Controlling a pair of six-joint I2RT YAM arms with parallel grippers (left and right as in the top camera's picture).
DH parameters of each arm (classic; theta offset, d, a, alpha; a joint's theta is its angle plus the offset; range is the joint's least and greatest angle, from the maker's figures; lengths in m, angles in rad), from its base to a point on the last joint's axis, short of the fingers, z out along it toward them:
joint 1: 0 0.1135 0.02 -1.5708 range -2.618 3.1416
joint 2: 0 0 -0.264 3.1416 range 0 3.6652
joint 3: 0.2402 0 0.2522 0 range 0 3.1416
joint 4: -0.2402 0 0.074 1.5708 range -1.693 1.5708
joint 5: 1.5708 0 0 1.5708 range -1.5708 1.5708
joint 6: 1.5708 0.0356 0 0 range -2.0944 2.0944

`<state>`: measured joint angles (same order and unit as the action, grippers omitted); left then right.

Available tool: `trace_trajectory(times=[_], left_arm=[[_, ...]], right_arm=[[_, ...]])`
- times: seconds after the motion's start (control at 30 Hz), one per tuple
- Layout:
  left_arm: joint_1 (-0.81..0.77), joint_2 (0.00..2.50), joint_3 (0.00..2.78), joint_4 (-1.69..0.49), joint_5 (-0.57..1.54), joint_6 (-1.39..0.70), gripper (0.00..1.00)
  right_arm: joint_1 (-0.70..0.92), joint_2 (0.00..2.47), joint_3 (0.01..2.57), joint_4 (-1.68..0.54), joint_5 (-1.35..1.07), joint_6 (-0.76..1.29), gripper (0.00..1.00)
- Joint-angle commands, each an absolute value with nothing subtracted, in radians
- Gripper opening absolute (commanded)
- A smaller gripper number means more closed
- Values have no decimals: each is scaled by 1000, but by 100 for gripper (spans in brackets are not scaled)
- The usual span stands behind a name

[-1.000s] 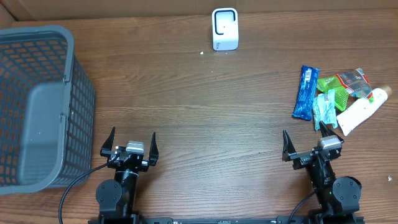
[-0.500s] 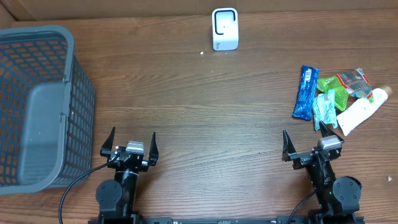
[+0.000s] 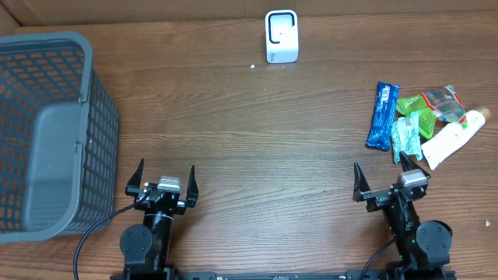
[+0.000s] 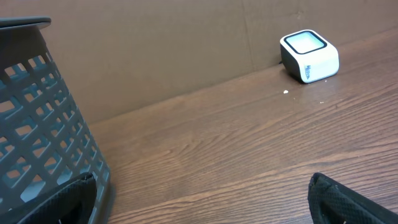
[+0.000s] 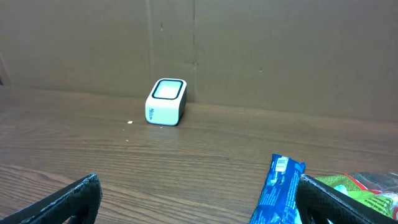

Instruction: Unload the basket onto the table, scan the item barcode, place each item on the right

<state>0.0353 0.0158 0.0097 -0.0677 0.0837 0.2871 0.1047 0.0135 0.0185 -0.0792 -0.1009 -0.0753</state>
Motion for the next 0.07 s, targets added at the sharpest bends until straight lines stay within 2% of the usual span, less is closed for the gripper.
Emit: trace_trajectory(times=[0.0,0.03], left_arm=[[39,4,5,-70,98,266,100],[39,4,5,-70,98,266,100]], right_arm=[[101,3,8,-74,-106,-76,100],[101,3,8,-74,-106,-76,100]])
